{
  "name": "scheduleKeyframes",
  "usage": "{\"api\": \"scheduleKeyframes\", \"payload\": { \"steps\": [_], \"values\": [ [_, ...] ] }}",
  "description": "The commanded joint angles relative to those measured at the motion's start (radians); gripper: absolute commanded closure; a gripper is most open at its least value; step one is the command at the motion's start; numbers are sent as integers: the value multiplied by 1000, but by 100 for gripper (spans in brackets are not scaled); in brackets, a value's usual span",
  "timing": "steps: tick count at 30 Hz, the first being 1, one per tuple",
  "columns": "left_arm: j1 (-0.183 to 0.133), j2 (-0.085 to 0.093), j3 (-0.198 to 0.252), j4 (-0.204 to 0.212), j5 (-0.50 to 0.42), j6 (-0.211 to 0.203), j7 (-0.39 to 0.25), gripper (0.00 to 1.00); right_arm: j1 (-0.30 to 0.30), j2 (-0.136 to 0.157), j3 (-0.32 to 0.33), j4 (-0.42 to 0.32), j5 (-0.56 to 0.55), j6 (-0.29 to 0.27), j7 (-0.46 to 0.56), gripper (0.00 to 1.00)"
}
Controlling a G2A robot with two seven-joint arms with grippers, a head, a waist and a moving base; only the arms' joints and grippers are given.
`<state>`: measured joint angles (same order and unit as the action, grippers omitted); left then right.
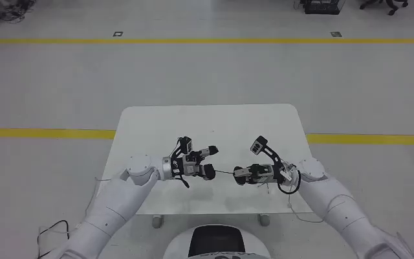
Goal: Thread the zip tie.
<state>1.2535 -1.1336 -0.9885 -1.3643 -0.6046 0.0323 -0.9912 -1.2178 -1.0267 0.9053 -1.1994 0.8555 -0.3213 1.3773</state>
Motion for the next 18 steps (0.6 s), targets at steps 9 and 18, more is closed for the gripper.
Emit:
{"api": "scheduleKeyframes", "payload": {
  "steps": [9, 18],
  "values": [
    [7, 1, 20, -25, 10, -17, 26, 0, -6, -10, 1, 0, -14, -4, -12, 100],
    [2, 0, 27, -23, 8, -23, 30, 0, -3, -15, 2, 9, -5, -5, -17, 100]
  ]
}}
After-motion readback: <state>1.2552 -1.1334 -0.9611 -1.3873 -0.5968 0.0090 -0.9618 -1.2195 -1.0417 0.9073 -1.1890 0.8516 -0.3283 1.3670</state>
